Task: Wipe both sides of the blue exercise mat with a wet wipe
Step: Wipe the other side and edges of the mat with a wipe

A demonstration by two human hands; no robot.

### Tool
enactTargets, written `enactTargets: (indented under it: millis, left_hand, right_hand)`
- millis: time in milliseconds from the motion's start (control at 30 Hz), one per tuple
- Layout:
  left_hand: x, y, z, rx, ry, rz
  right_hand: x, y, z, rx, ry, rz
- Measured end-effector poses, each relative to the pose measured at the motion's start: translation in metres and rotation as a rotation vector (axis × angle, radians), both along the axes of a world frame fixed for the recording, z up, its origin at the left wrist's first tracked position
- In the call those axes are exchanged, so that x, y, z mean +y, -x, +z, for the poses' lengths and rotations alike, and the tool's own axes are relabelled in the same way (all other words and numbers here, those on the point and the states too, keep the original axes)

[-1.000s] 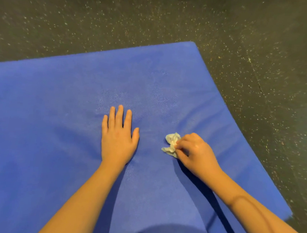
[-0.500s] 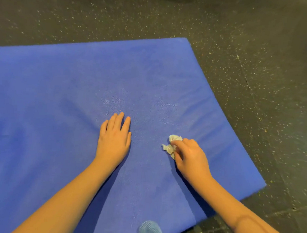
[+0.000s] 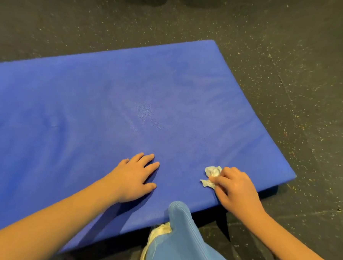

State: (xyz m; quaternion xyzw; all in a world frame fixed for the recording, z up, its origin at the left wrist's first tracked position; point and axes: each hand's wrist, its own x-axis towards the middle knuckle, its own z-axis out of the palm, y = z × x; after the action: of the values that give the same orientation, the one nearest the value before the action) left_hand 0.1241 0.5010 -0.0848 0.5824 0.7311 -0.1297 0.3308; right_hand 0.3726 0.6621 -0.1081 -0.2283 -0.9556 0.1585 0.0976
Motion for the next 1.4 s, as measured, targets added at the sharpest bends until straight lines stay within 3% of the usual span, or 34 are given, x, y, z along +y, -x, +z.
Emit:
enactTargets:
  millis: [67,167,367,533,700,933,1167,1400]
  left_hand:
    - [-0.012,-0.002,0.015,-0.054,0.109,-0.015]
    - [-0.028,-0.011,0.034,-0.052,0.245,-0.079]
    - [-0.054,-0.053,0.027,0.231,0.247,-0.092]
    - [-0.056,-0.050,0.045,0.276,0.193,-0.121]
    - [-0.054,-0.021,0.104,0.263,0.164,-0.153]
    - [-0.087,-0.002,0.167,0.311,0.242,-0.129]
    - [-0.155,0.020,0.137,0.297,0.182,-0.017]
    - [-0.188,0.026,0.106,0.242,0.143,0.090]
  right_hand:
    - [-0.007,-0.002,-0.003,0.045,-0.018,-0.103]
    - [-0.026,-0.008,-0.002,0.018,0.027,-0.052]
    - [-0.015,-0.026,0.009,-0.312,-0.104,0.179]
    - [-0.014,-0.011,0.023,-0.200,-0.137,0.175]
    - [-0.001,0.006,0.075,-0.056,-0.088,0.193]
    - [-0.030,0.030,0.123,-0.102,-0.007,0.345]
    - [-0.073,0.065,0.116,-0.207,0.139,0.418]
    - [-0.092,0.083,0.103,-0.264,0.156,0.485]
